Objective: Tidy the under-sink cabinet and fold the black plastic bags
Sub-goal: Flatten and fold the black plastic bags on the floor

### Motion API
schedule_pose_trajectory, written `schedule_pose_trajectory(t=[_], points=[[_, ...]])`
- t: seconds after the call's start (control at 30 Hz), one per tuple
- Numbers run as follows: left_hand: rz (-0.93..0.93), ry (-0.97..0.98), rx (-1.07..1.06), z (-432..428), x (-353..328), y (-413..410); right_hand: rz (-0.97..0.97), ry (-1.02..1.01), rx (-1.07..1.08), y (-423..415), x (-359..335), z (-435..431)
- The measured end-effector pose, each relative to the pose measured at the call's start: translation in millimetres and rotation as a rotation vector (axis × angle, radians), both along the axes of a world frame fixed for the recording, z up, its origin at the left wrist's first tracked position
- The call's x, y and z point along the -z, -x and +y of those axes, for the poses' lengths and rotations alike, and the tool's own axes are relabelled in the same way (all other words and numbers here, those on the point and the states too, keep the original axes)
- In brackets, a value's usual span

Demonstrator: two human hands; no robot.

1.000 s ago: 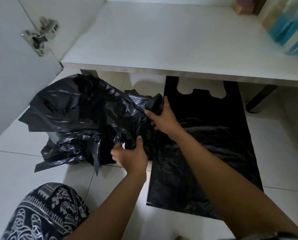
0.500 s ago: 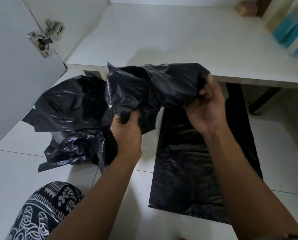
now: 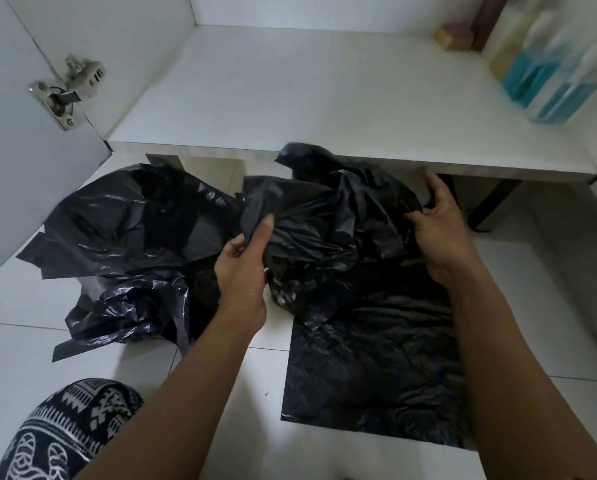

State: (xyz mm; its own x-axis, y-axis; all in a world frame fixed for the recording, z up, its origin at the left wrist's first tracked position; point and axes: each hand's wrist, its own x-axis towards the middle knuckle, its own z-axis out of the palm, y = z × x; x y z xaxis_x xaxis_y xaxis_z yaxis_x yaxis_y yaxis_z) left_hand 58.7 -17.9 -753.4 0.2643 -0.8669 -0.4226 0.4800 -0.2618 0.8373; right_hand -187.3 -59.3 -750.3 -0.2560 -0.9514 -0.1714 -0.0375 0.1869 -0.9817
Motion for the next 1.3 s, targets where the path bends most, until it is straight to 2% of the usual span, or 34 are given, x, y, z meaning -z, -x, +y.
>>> schedule_pose_trajectory(t=[0.07,0.17,0.23,0.3,0.37,0.4,0.47,0.53,0.57,0.6,0.63,0.7,0.73,0.77,0.87,0.93,1.03,1.13,1.23,1.3], points=[[-0.013,-0.096,0.155,0.2,2.9,-4.9,0.068,-0.028,0.051,5.4,4.3,-1.3],[0.182,-0.218,0.486,1.6,11.0,-14.4,-0.013,-0.093,0.151,8.9,8.2,1.0],[0.126,-0.249,0.652,2.6,15.2,-13.9,-0.04,-0.143,0.175,11.3,13.4,2.6],[-0.026,-0.256,0.716,4.3,16.2,-8.1,-0.023,-0.253,0.108,15.7,18.0,3.1],[0.064,-0.206,0.674,4.4,20.0,-3.0,0.077,-0.344,0.03,19.6,17.9,3.3],[0.188,-0.164,0.654,4.7,20.0,-0.3,0.187,-0.295,0.017,20.1,16.6,4.3],[0.365,-0.055,0.62,4.7,18.7,2.5,0.515,0.03,0.057,17.1,10.1,11.5],[0.4,0.004,0.594,0.9,23.3,3.9,0.783,0.45,0.236,8.9,7.7,25.6],[0.364,-0.001,0.593,-1.0,26.5,5.5,0.837,0.559,0.309,7.9,12.7,30.2],[0.262,-0.034,0.612,-1.1,28.1,7.8,0.85,0.55,0.317,10.8,20.5,30.9],[0.094,-0.079,0.637,-0.9,32.6,10.3,0.813,0.438,0.263,16.7,29.9,26.9],[-0.243,-0.204,0.692,1.3,41.7,14.2,0.718,-0.006,0.023,31.1,45.9,19.3],[-0.323,-0.263,0.723,2.6,46.4,15.1,0.665,-0.185,-0.055,35.8,49.9,19.0],[-0.351,-0.31,0.762,4.2,50.8,15.9,0.619,-0.257,-0.053,39.3,52.6,18.7],[-0.254,-0.474,0.863,10.0,53.4,18.3,0.561,-0.234,0.057,42.0,58.9,19.8],[-0.201,-0.542,0.898,11.9,52.4,21.7,0.369,-0.238,0.082,40.9,56.8,22.7],[-0.294,-0.489,0.89,10.3,60.2,25.7,0.036,-0.187,0.192,50.5,66.0,24.9],[-0.261,-0.393,0.745,11.0,65.7,32.7,-0.119,-0.255,0.175,62.4,75.2,43.1],[-0.092,-0.36,0.493,10.5,67.6,37.4,-0.198,-0.408,-0.087,67.5,83.3,64.6],[-0.005,-0.312,0.326,3.5,69.0,37.1,-0.011,-0.335,-0.109,72.5,83.5,68.8]])
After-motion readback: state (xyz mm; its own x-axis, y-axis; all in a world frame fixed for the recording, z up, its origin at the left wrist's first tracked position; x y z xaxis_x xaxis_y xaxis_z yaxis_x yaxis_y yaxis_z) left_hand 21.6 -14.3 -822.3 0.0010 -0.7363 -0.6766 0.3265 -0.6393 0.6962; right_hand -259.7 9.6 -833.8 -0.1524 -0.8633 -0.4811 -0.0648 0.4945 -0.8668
